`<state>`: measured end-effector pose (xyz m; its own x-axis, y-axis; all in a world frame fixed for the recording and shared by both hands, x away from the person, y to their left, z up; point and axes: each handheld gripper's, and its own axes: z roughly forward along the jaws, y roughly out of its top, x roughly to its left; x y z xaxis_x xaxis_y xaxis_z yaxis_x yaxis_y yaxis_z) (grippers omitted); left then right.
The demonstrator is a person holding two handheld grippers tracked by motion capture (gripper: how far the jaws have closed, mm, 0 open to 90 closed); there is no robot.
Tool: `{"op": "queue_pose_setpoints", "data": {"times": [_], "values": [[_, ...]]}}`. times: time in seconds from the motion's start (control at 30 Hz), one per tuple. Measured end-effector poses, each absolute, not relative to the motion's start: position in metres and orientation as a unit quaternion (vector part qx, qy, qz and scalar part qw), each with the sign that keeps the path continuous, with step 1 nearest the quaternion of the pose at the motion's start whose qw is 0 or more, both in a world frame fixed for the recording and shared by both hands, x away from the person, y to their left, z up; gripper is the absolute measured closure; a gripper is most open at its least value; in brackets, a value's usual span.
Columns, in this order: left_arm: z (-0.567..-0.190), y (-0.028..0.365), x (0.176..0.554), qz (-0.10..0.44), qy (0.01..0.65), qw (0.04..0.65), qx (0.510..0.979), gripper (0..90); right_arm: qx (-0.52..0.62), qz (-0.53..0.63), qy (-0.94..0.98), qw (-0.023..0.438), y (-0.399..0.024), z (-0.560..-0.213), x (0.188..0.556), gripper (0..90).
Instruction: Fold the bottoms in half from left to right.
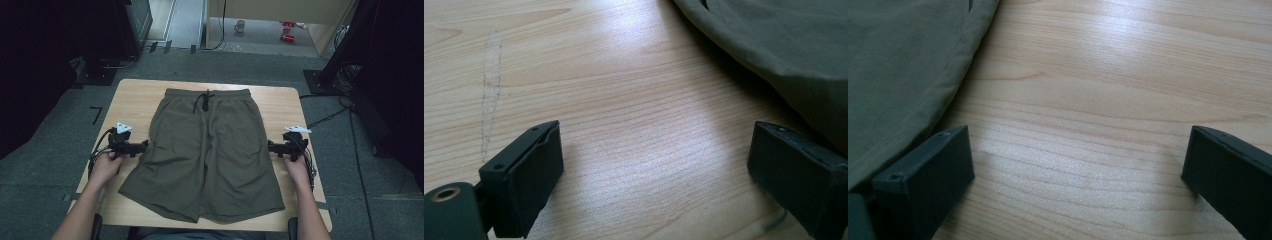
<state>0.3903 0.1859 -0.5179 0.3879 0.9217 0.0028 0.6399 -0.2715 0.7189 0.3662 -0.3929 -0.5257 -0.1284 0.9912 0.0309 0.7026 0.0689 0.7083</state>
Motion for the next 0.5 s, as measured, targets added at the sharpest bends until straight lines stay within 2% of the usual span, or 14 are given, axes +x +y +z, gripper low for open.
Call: {"op": "queue_pose_setpoints", "data": {"times": [0.5], "values": [[-0.5178, 0.189, 0.3919, 0.212, 0.502, 0.33, 0.771, 7.9, 0.613, 0.298, 0.69, 0.242, -0.3928, -0.5257, 0.3661, 0.0]]}}
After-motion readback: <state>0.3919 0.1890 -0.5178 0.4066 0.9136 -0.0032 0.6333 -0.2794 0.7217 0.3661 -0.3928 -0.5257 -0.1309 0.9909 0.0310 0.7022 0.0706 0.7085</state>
